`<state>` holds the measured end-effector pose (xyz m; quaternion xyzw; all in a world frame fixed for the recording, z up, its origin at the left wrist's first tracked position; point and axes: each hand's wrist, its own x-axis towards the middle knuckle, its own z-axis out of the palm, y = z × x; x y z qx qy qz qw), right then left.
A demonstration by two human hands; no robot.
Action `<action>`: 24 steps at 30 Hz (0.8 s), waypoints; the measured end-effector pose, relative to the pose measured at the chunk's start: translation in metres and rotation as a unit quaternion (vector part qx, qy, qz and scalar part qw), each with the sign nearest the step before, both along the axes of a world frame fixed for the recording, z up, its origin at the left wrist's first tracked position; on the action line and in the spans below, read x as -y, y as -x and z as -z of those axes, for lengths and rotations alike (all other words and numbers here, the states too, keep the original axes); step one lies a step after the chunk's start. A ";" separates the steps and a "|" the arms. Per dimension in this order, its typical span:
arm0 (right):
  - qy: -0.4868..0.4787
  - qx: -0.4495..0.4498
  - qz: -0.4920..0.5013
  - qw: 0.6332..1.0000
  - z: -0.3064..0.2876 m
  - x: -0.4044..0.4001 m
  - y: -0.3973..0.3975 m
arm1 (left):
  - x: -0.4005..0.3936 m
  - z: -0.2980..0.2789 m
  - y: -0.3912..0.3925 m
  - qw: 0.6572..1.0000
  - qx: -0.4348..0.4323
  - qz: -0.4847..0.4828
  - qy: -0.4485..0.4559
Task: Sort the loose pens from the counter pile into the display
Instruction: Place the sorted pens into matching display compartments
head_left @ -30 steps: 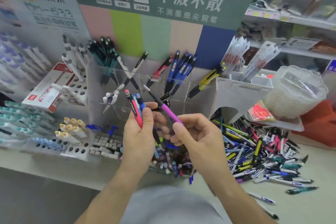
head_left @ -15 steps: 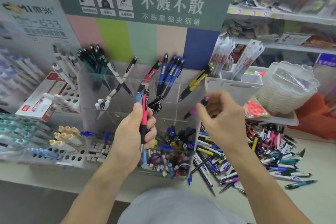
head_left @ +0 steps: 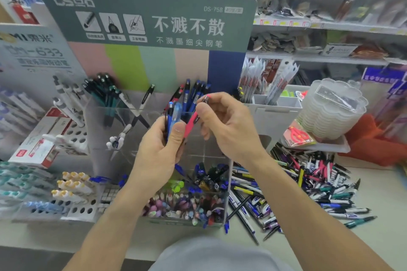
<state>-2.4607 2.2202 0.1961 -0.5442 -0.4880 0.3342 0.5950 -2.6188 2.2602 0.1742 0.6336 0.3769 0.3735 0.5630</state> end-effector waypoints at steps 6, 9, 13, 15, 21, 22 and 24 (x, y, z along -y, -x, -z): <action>-0.123 0.086 0.109 0.983 -0.018 -0.036 -0.006 | -0.016 0.002 0.016 0.979 0.115 -0.111 0.128; -0.094 0.223 0.114 0.964 -0.007 -0.059 0.003 | -0.011 0.003 0.017 0.964 0.171 -0.073 0.193; -0.064 0.284 0.137 0.947 0.002 -0.060 0.014 | -0.003 0.006 0.013 0.962 0.186 -0.039 0.196; -0.076 0.266 0.134 0.951 0.003 -0.047 0.017 | -0.001 0.009 0.013 0.964 0.181 -0.016 0.195; 0.101 0.149 -0.045 0.983 0.006 -0.008 0.013 | 0.000 0.013 0.011 0.978 0.118 0.094 0.142; 0.109 0.130 -0.050 0.984 0.007 -0.004 0.009 | 0.000 0.012 0.010 0.979 0.108 0.108 0.136; 0.123 0.069 -0.056 0.988 0.005 0.001 -0.002 | -0.001 0.008 0.007 0.980 0.088 0.120 0.132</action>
